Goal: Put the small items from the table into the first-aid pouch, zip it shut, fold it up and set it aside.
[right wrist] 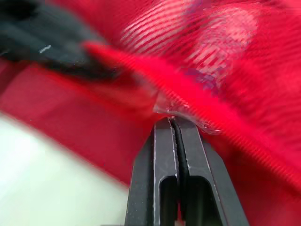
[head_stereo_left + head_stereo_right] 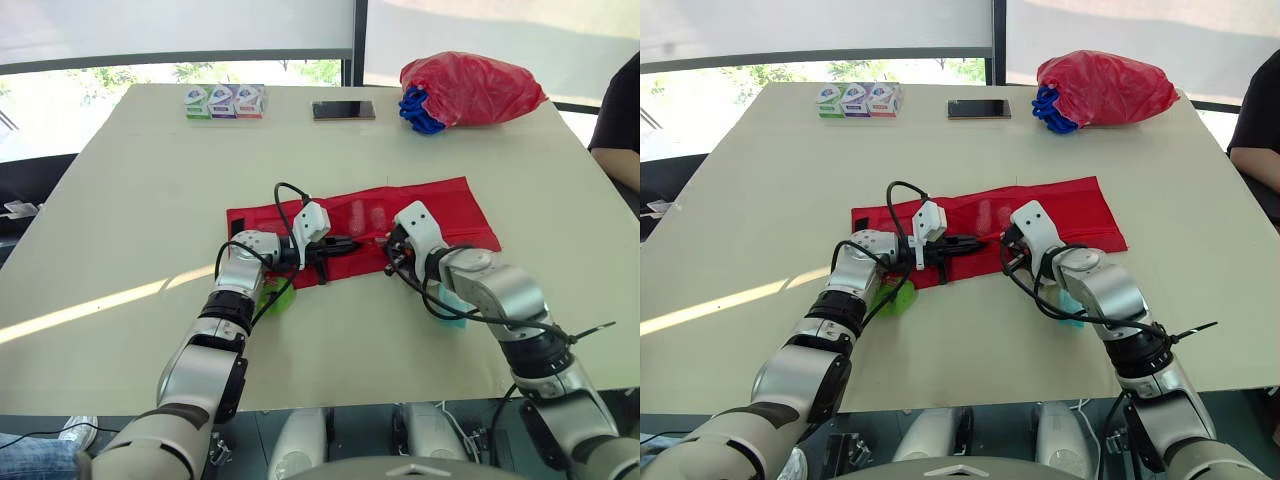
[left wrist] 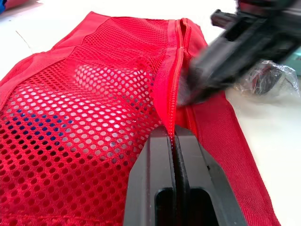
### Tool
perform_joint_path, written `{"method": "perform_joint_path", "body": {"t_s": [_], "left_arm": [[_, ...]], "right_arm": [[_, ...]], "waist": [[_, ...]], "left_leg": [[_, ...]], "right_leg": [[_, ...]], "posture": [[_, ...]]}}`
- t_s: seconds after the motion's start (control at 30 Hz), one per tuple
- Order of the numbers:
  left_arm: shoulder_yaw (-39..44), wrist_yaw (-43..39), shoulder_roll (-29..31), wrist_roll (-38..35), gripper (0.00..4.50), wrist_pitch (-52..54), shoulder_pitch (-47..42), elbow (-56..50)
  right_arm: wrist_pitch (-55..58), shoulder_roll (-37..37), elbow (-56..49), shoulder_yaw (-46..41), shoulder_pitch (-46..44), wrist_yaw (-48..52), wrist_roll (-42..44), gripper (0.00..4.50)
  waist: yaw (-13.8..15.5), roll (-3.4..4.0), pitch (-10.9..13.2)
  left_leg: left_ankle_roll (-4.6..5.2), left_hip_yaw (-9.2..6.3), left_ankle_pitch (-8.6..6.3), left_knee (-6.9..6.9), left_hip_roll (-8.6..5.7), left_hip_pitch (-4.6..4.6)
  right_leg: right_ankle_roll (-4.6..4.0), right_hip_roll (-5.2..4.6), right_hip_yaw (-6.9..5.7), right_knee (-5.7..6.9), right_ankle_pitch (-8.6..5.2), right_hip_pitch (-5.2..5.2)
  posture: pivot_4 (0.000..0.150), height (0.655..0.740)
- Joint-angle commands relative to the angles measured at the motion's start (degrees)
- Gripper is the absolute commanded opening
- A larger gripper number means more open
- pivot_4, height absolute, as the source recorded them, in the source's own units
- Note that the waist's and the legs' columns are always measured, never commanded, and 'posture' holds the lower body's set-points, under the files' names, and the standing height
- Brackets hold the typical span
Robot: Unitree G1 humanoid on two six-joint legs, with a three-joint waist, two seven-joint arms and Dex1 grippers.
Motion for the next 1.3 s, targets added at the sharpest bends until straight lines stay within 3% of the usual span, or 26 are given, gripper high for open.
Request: {"method": "perform_joint_path", "body": {"t_s": [0.03,0.37,0.57,0.7,0.93,1.03,1.2,1.3], "left_arm": [[-0.43,-0.73,0.4,-0.03,0.0,-0.63,-0.02,-1.6],[-0.65,-0.76,0.21,-0.03,0.0,-0.64,0.19,-2.28],[-0.35,-0.26,0.42,0.02,0.0,-0.65,0.06,-1.99],[-0.32,0.03,0.28,-0.1,0.0,-0.65,0.12,-1.8],[-0.44,-0.22,0.31,-0.12,0.0,-0.74,0.28,-1.4],[-0.51,-0.51,0.34,-0.08,0.0,-0.8,0.2,-1.12],[-0.56,-0.69,0.36,0.02,0.0,-1.06,-0.25,-0.34],[-0.58,-0.83,0.4,0.07,0.0,-1.3,-0.65,0.27]], "right_arm": [[-7.3,1.51,3.29,-1.12,-2.47,-1.2,-2.24,0.05],[-14.0,5.79,8.17,-1.11,-2.34,-1.14,-4.55,0.05],[-9.11,-1.21,-10.66,-2.81,5.83,4.82,-0.68,0.05],[-5.68,-9.14,-29.11,-12.76,14.48,10.02,7.5,0.05],[-11.52,-15.67,-38.88,-34.65,34.69,19.14,18.73,0.05],[-14.32,-18.74,-38.66,-44.82,43.99,26.22,23.15,0.88],[-20.27,-21.83,-36.61,-57.77,54.06,35.52,27.9,2.93],[-22.56,-23.13,-35.32,-63.58,58.29,39.63,30.55,4.46]], "waist": [[-0.02,0.0,0.0],[-0.09,0.01,0.0],[-0.1,0.01,0.01],[0.57,0.07,0.04],[0.28,0.01,0.01],[0.49,0.0,0.01],[0.52,0.01,0.0],[0.52,0.0,0.0]], "left_leg": [[-0.02,0.0,0.01,0.0,0.0,0.0],[-0.19,0.0,0.11,-0.01,0.01,0.0],[-0.18,0.0,0.1,-0.01,0.01,-0.03],[0.04,-0.13,-0.03,0.0,-0.02,-0.14],[0.07,-0.12,-0.04,0.0,0.02,0.05],[0.08,-0.1,-0.05,0.0,0.01,0.05],[0.08,-0.03,-0.05,0.01,0.03,0.11],[0.08,-0.03,-0.05,0.0,0.05,0.14]], "right_leg": [[0.0,0.0,0.0,0.0,0.0,0.0],[0.0,0.01,0.0,0.03,0.0,-0.01],[0.0,-0.01,0.0,0.02,0.0,0.0],[0.0,-0.03,-0.07,-0.04,0.0,0.02],[0.01,0.0,-0.06,-0.1,-0.01,0.18],[0.01,-0.01,-0.05,-0.12,-0.01,0.2],[0.01,0.0,0.01,-0.09,0.0,0.21],[0.02,0.01,0.01,-0.09,-0.01,0.24]], "posture": [[0.15,0.74],[0.15,0.74],[0.15,0.74],[0.15,0.74],[0.15,0.74],[0.15,0.74],[0.15,0.74],[0.15,0.74]]}}
